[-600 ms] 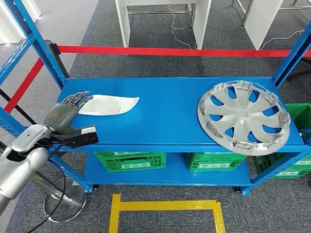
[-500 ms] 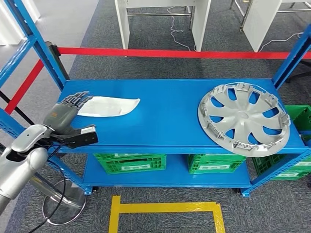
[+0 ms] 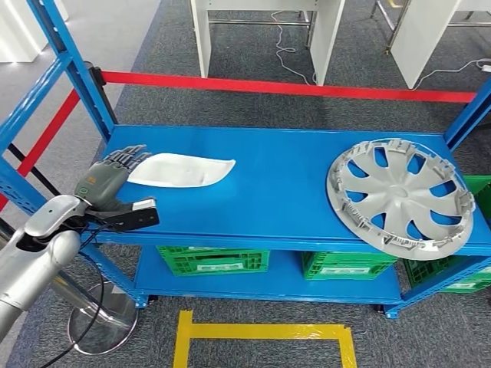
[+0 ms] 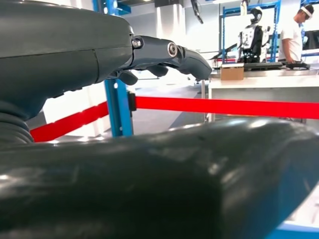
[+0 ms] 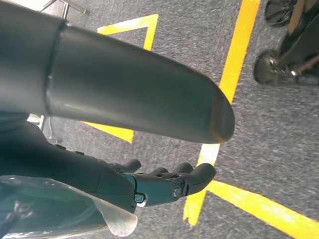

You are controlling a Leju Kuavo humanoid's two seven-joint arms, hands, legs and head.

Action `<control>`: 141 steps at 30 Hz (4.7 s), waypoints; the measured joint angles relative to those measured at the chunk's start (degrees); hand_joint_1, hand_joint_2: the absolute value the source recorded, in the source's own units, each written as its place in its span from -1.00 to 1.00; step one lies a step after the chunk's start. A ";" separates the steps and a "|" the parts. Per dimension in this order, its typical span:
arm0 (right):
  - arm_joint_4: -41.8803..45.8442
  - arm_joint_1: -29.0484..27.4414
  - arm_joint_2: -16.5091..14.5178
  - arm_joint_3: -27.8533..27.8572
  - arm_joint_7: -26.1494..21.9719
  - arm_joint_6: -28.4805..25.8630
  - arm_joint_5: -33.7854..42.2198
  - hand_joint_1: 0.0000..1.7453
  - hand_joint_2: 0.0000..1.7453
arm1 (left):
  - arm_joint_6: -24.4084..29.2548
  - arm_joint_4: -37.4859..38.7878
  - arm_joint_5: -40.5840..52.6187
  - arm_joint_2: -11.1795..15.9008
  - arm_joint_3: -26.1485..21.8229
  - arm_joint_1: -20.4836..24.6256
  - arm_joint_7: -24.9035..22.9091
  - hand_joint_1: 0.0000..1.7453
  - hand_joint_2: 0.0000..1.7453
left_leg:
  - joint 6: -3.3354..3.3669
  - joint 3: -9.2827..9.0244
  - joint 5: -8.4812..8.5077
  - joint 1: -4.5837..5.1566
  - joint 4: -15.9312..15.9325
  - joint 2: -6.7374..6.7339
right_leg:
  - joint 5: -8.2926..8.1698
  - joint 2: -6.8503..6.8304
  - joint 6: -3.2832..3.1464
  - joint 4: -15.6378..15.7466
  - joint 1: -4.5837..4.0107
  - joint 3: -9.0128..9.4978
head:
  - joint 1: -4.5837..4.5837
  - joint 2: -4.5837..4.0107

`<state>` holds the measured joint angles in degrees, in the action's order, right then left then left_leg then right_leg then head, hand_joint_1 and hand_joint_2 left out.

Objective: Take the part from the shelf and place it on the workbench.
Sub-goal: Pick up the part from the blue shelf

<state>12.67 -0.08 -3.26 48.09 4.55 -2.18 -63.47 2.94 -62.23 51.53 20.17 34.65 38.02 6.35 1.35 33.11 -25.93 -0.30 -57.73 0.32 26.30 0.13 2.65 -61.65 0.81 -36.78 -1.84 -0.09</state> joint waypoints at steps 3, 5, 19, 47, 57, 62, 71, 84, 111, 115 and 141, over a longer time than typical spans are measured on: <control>0.03 0.02 -0.02 0.04 -0.02 0.00 -0.06 -1.00 -1.00 | 0.01 0.21 -0.04 -0.04 0.10 0.23 0.05 -1.00 -1.00 | -0.84 -0.14 -0.55 0.31 -0.26 0.07 | -0.44 0.13 -1.03 3.82 -0.14 2.34 | 0.09 0.00; 0.03 -0.01 -0.02 0.13 -0.01 -0.01 -0.12 -1.00 -1.00 | 0.01 0.27 -0.07 -0.08 0.15 0.30 0.08 -1.00 -1.00 | -1.38 -0.25 -1.01 0.19 -0.49 0.02 | -0.30 0.15 -1.83 3.85 -0.05 2.61 | 0.13 0.00; 0.15 0.06 -0.39 0.52 -0.07 -0.17 -0.15 -1.00 -1.00 | -0.02 0.81 -0.09 -0.03 0.24 0.82 0.12 -1.00 -1.00 | 0.15 2.57 2.04 0.98 -0.38 -0.06 | 2.30 0.25 -1.57 4.31 -0.18 5.71 | 0.39 0.00; 0.27 -0.11 -0.47 0.57 0.19 -0.14 -0.52 -1.00 -1.00 | 1.11 1.40 0.15 -0.49 0.36 -0.14 0.22 -1.00 1.00 | -0.65 2.91 2.84 0.48 -1.76 -0.10 | 1.38 0.16 -2.22 4.40 -0.27 5.53 | 0.48 0.00; 0.36 -0.08 -0.52 1.64 0.12 0.14 -1.28 -1.00 -1.00 | -0.80 4.23 3.40 -0.73 2.85 1.48 0.97 -1.00 1.00 | 0.87 1.55 2.20 0.15 0.70 -0.12 | 7.95 -0.09 0.17 -12.42 -0.04 -4.46 | 0.13 0.00; 0.43 0.04 -0.45 1.99 -0.05 0.17 -2.07 -1.00 -1.00 | -0.98 6.60 3.11 -1.09 4.75 1.66 2.30 -1.00 1.00 | -0.05 1.24 1.30 0.33 -0.01 -0.03 | -0.64 -0.07 -0.30 2.22 0.02 1.29 | 0.14 0.00; 0.43 0.06 -0.41 2.53 -0.07 0.18 -3.38 -1.00 -1.00 | -1.72 9.06 -0.44 -1.13 6.89 1.57 5.37 -1.00 1.00 | -2.28 7.28 -6.03 0.01 -13.98 -0.12 | -0.71 -0.04 -2.73 3.99 0.06 2.54 | 0.42 0.00; 0.43 0.24 -0.33 3.09 -0.02 0.39 -4.26 -1.00 -1.00 | -3.20 9.76 -3.20 -1.56 7.77 1.30 6.28 -1.00 1.00 | 0.52 0.73 1.35 0.03 0.47 -0.13 | 2.60 -0.09 -0.37 -0.57 -0.13 0.51 | 0.08 0.00; 0.43 0.28 -0.30 3.90 -0.60 0.10 -6.04 -1.00 -1.00 | 3.41 14.80 -1.10 -3.90 6.97 -1.40 5.34 1.00 1.00 | -0.73 1.04 0.35 0.17 -0.74 -0.03 | -0.62 -0.06 -0.70 4.16 0.08 2.81 | 0.23 0.00; 0.45 0.30 -0.18 4.23 -1.05 -0.03 -6.18 -1.00 -1.00 | 3.12 15.04 -1.28 -4.21 6.47 -1.56 5.80 1.00 1.00 | 0.57 0.79 0.73 -0.07 -0.21 -0.11 | 3.14 -0.08 0.31 -2.05 0.24 -0.41 | 0.01 0.00; 0.45 0.63 -0.02 4.71 -2.23 0.00 -7.37 -1.00 -1.00 | -2.75 14.85 -8.15 -4.30 4.79 -0.85 10.11 1.00 1.00 | -0.83 -0.05 -0.15 0.29 -0.44 -0.01 | -0.93 -0.20 -0.92 4.33 0.06 3.10 | 0.11 0.00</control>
<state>13.11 0.55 -3.28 52.80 2.32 -2.18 -70.84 0.20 -47.38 43.38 15.87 39.44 37.17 16.46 0.52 33.06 -26.08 -0.01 -58.17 0.31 25.37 -0.07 1.73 -57.31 0.87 -33.68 -1.73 -0.09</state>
